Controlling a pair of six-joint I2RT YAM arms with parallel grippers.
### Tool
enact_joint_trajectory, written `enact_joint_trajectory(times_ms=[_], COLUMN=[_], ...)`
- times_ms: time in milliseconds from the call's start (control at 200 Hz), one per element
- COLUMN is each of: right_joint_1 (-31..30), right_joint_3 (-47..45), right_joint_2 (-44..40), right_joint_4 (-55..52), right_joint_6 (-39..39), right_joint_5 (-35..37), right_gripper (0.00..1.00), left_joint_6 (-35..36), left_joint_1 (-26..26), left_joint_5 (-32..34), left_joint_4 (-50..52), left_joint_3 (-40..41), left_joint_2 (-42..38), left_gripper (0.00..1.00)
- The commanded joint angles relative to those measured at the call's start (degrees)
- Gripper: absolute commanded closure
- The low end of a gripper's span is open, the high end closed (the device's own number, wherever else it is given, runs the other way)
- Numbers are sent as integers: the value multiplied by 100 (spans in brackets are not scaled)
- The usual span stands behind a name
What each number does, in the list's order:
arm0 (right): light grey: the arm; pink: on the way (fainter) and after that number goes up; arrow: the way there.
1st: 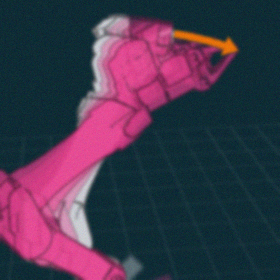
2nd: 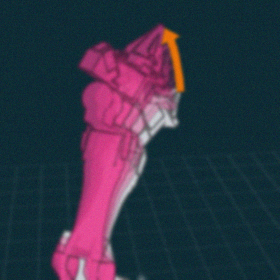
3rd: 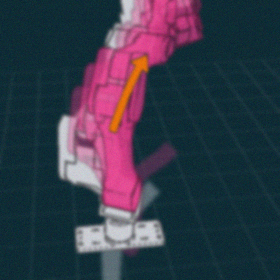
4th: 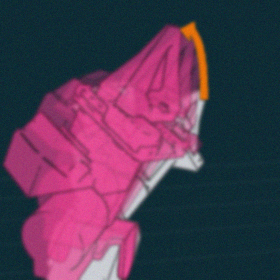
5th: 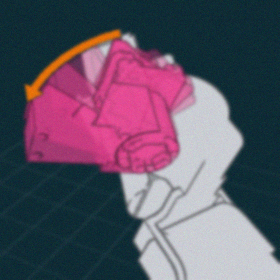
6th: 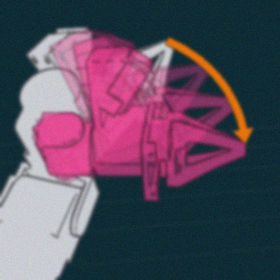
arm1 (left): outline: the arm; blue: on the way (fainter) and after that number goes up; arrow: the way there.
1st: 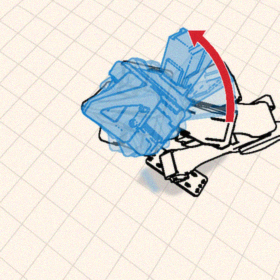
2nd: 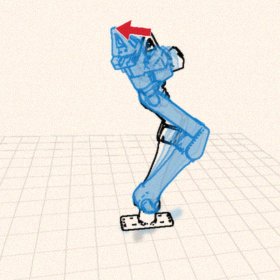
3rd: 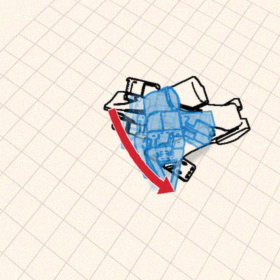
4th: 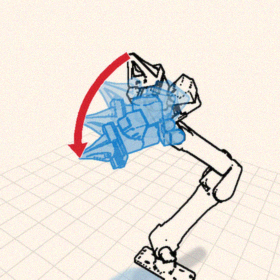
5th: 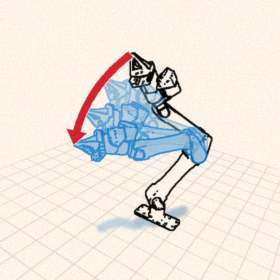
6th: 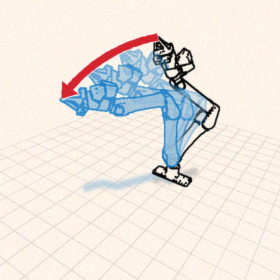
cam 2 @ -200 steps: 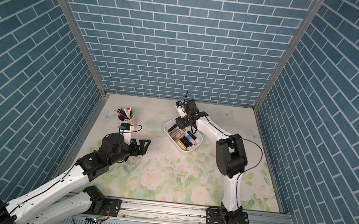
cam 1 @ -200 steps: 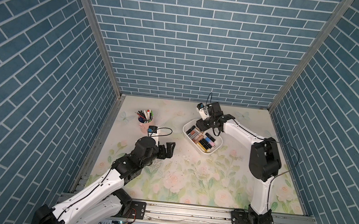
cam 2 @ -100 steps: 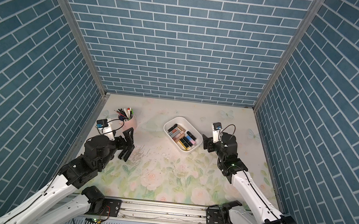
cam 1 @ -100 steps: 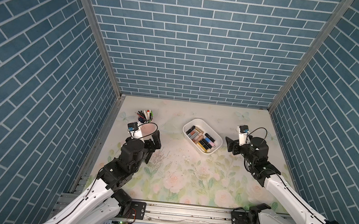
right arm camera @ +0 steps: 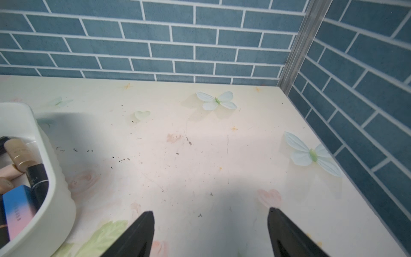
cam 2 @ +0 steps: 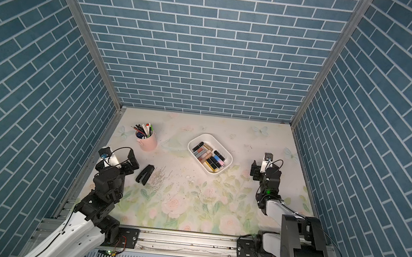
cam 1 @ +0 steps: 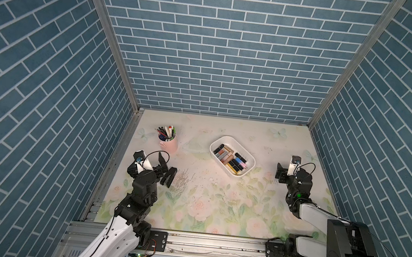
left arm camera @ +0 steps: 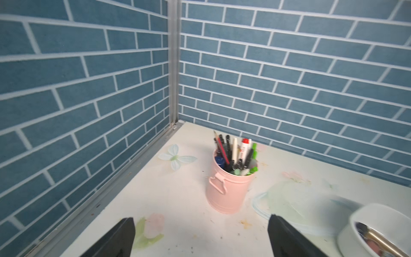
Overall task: Put the lipstick into the storage box
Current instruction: Reset both arms
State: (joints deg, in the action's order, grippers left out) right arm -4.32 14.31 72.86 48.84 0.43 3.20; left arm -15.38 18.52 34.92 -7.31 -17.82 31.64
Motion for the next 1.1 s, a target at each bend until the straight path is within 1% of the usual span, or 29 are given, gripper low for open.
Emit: enact_joint_trajectory(times_ms=[0, 80, 140, 205, 250, 320, 380, 430, 520, 555, 630, 690, 830, 910, 960, 1095], right_joint_1=[70, 97, 104, 111, 115, 115, 116, 116, 115, 126, 137, 151, 159, 160, 159, 157], right_joint_3=[-314, -497, -611, -773, -844, -911, -720, -565, -220, -183, -182, -181, -174, -174, -174, -191], right_joint_2=[242, 480, 697, 957, 1164, 1506, 1405, 1474, 1498, 1502, 1507, 1501, 1500, 1503, 1502, 1494], right_joint_4=[1715, 2284, 2656, 3156, 3440, 3953, 3394, 3213, 2581, 2512, 2513, 2502, 2498, 2499, 2499, 2510], right_joint_6=[202, 215, 211, 202, 177, 242, 252, 287, 321, 286, 283, 283, 283, 283, 283, 278], right_joint_5=[-126, -136, -153, -145, -134, -302, -294, -354, -407, -429, -450, -452, -469, -464, -469, -452], right_gripper=[17, 17, 17, 17, 17, 17, 17, 17, 17, 16, 16, 15, 11, 7, 1, 0], left_joint_6=[87, 315, 442, 493, 526, 726, 921, 955, 1078, 1117, 1270, 1263, 1233, 1291, 1285, 1305], left_joint_1=[-746, -1177, -1361, -1529, -1632, -1650, -1650, -1650, -1642, -1641, -1641, -1650, -1635, -1572, -1571, -1546], left_joint_5=[-803, -1178, -1286, -1469, -1718, -1881, -2014, -2074, -2250, -2293, -2418, -2393, -2344, -2287, -2285, -2232], left_joint_4=[-935, -1639, -2144, -2821, -3360, -4068, -4419, -4699, -5435, -5354, -5780, -5862, -6777, -6748, -6710, -6696], left_joint_3=[169, 261, 319, 406, 479, 539, 481, 463, 534, 434, 429, 415, 661, 655, 640, 631], left_joint_2=[409, 963, 1427, 1951, 2305, 2939, 3496, 3914, 4467, 4544, 4785, 4986, 5482, 5504, 5494, 5500], left_gripper=[0, 0, 0, 0, 0, 0, 0, 1, 0, 0, 0, 0, 0, 0, 0, 0])
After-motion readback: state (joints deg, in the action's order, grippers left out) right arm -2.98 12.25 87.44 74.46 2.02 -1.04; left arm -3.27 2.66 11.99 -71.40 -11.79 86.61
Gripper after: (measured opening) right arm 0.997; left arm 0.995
